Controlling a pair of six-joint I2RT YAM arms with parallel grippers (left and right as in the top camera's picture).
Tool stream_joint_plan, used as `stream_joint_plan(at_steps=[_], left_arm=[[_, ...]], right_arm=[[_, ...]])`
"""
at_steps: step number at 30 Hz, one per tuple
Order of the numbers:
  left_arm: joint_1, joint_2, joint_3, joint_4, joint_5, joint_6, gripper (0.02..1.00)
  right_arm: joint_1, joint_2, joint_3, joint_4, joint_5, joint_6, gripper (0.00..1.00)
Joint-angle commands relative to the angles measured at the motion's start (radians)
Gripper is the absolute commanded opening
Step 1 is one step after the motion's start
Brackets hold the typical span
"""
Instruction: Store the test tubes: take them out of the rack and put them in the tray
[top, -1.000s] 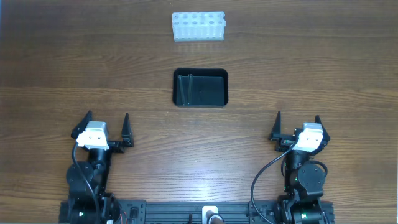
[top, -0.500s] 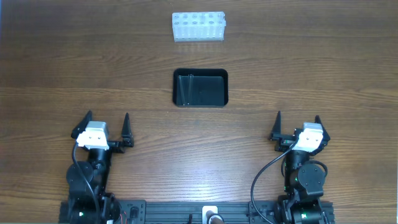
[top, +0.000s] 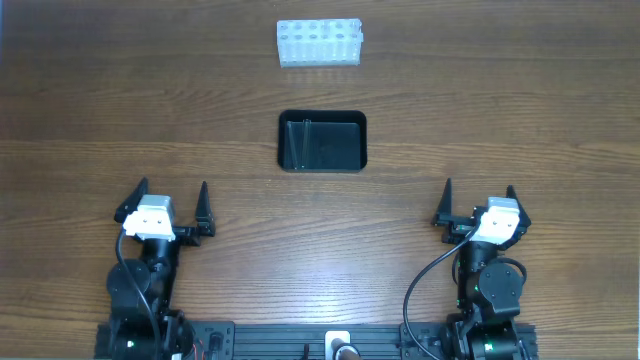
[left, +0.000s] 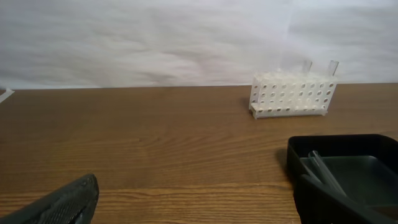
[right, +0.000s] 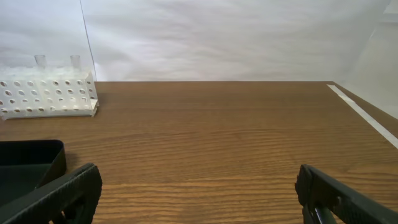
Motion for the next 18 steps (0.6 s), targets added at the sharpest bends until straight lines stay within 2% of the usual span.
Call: stream_joint_plan(at_steps=[1, 12, 15, 18], left_arm=[[0.005, -0.009, -0.005, -0.003, 0.013, -0.014, 1.000], [0.005, -0.009, -0.005, -0.003, 0.013, -0.014, 1.000], [0.005, -0.009, -0.005, -0.003, 0.013, -0.014, 0.998], [0.005, -0.009, -0.005, -0.003, 0.013, -0.014, 1.000]], right_arm=[[0.001, -0.008, -0.008, 0.001, 0.006, 0.000, 0.991], [0.001, -0.008, -0.007, 0.035, 0.014, 0.002, 0.989], [-0.001, 0.019, -0.004, 0.100, 0.024, 0.078, 0.993], [-0.001, 0.101, 0.029, 0.191, -0.016, 0.130, 0.993]])
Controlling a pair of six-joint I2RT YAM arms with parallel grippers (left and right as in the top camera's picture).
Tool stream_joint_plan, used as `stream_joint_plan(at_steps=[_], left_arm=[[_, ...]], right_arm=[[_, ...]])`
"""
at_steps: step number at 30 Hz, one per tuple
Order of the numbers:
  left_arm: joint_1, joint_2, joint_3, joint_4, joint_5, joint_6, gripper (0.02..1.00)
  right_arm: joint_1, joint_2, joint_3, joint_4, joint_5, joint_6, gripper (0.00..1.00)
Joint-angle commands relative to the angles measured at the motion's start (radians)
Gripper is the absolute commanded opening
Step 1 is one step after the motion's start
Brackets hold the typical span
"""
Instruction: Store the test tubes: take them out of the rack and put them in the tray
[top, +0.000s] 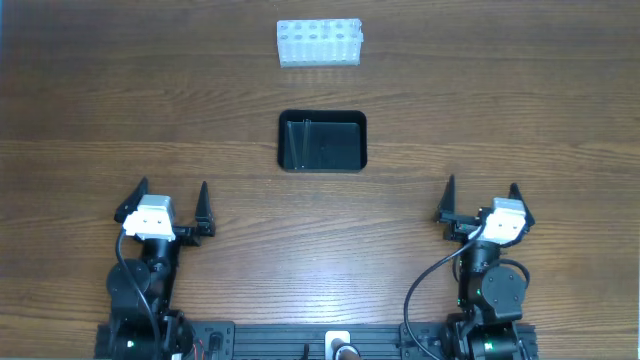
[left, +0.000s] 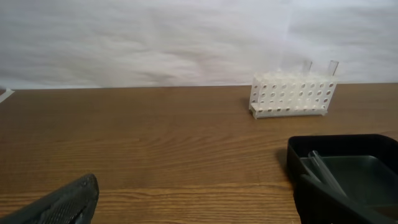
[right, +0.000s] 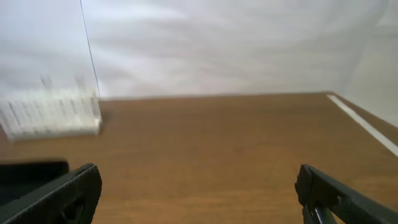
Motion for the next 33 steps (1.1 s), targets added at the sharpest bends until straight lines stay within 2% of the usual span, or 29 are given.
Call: stream_joint_plan(at_steps=[1, 7, 14, 20, 28, 33], left_arm=[[0.005, -0.009, -0.005, -0.004, 0.013, -0.014, 1.000], [0.005, -0.009, -0.005, -0.004, 0.013, -0.014, 1.000], [0.005, -0.009, -0.005, -0.004, 0.013, -0.014, 1.000], [0.005, -0.009, -0.005, -0.004, 0.013, -0.014, 1.000], [0.005, -0.009, -0.005, -0.004, 0.013, -0.014, 1.000], [0.005, -0.009, -0.005, -0.004, 0.013, -0.014, 1.000]], right_arm=[[-0.001, 0.129, 0.050, 0.120, -0.037, 0.098, 0.991], [0.001, 0.512, 0.253, 0.278, -0.109, 0.101, 0.991], [0.057, 0.994, 0.583, 0.274, -0.169, 0.100, 0.993], [0.190, 1.362, 0.903, 0.127, -0.174, 0.105, 0.991], [0.326, 1.754, 1.347, -0.112, -0.169, 0.168, 0.945], [0.355, 1.927, 1.559, -0.213, -0.097, 0.213, 0.945]])
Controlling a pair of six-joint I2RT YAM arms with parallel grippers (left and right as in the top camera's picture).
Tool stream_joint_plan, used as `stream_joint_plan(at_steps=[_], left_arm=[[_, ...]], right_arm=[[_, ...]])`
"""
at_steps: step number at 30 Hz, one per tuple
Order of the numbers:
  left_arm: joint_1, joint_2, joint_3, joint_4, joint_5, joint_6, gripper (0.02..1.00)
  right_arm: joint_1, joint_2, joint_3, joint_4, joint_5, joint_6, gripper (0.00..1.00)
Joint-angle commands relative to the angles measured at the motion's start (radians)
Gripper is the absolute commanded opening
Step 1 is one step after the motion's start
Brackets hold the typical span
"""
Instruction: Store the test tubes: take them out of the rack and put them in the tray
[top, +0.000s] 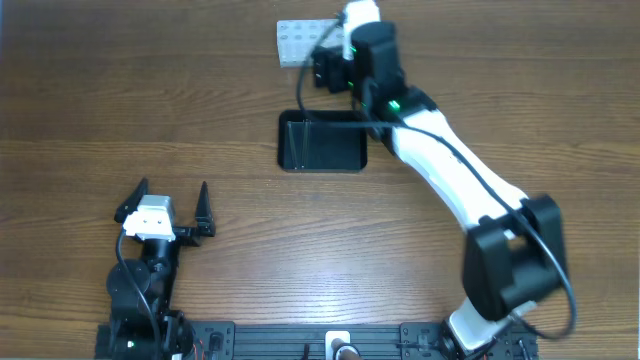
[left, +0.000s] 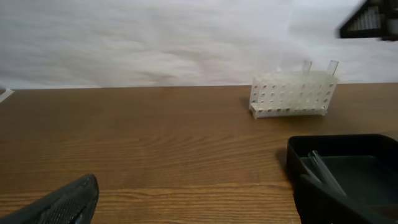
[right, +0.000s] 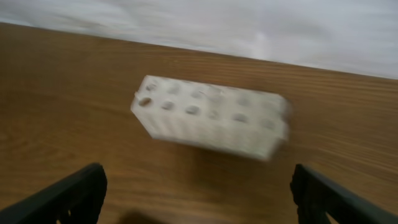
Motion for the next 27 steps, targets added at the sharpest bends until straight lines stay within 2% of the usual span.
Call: stream_joint_plan(at_steps=[1, 5, 9, 17, 27], left_arm=[[0.005, -0.009, -0.005, -0.003, 0.013, -0.014, 1.000], [0.005, -0.009, -0.005, -0.003, 0.013, -0.014, 1.000], [0.005, -0.009, -0.005, -0.003, 0.013, -0.014, 1.000], [0.005, -0.009, -0.005, -0.003, 0.013, -0.014, 1.000], [0.005, -0.009, -0.005, -0.003, 0.013, -0.014, 1.000]], right_arm=[[0.021, 0.135, 0.185, -0.059, 0.066, 0.050, 0.947], [0.032, 0.250, 0.315, -0.101, 0.078, 0.050, 0.950], [0.034, 0.343, 0.411, -0.111, 0.147, 0.050, 0.943], [0.034, 0.446, 0.497, -0.094, 0.174, 0.050, 0.934], [0.027, 0.486, 0.498, -0.026, 0.174, 0.049, 0.864]])
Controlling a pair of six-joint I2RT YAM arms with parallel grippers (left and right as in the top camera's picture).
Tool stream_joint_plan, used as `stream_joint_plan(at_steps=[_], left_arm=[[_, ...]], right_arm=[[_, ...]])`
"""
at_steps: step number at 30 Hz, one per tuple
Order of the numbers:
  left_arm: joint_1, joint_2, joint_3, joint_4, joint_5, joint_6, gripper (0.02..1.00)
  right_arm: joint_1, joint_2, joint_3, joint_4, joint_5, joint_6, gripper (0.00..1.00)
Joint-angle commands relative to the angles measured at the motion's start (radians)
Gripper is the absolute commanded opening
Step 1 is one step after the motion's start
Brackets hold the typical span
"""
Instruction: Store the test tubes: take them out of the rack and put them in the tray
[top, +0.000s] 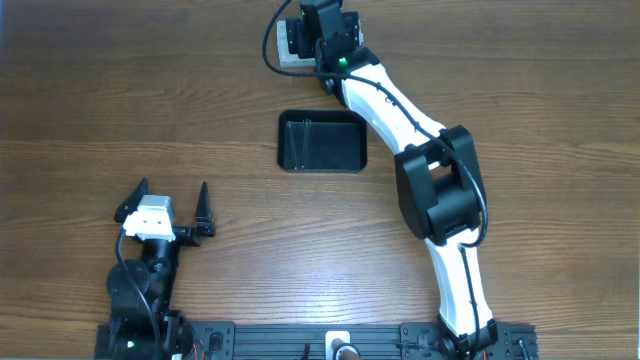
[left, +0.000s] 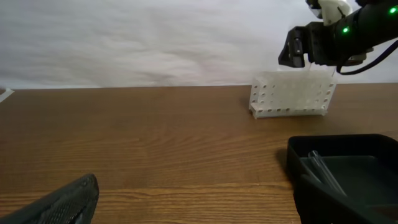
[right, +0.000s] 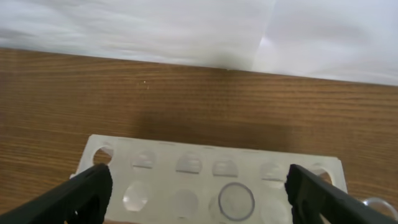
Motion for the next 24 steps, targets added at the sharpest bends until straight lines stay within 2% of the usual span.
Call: stream_joint_plan(at_steps=[1, 6, 11, 14, 24], left_arm=[[0.005, -0.009, -0.005, -0.003, 0.013, -0.014, 1.000], [0.005, -0.009, -0.005, -0.003, 0.013, -0.014, 1.000], [0.005, -0.009, -0.005, -0.003, 0.013, -0.014, 0.998], [0.005, -0.009, -0.005, -0.003, 0.013, -0.014, 1.000], [0.005, -0.009, -0.005, -0.003, 0.013, -0.014, 0.996]], right_arm=[[0.002, 0.022, 0.030, 0.015, 0.018, 0.006, 0.860], [-0.003, 0.041, 0.030, 0.021, 0.044, 0.006, 0.798], [-0.010, 0.042, 0.030, 0.021, 0.044, 0.006, 0.621], [-0.013, 0.042, 0.030, 0.018, 0.048, 0.006, 0.546], [-0.014, 0.043, 0.029, 0.002, 0.070, 0.006, 0.470]])
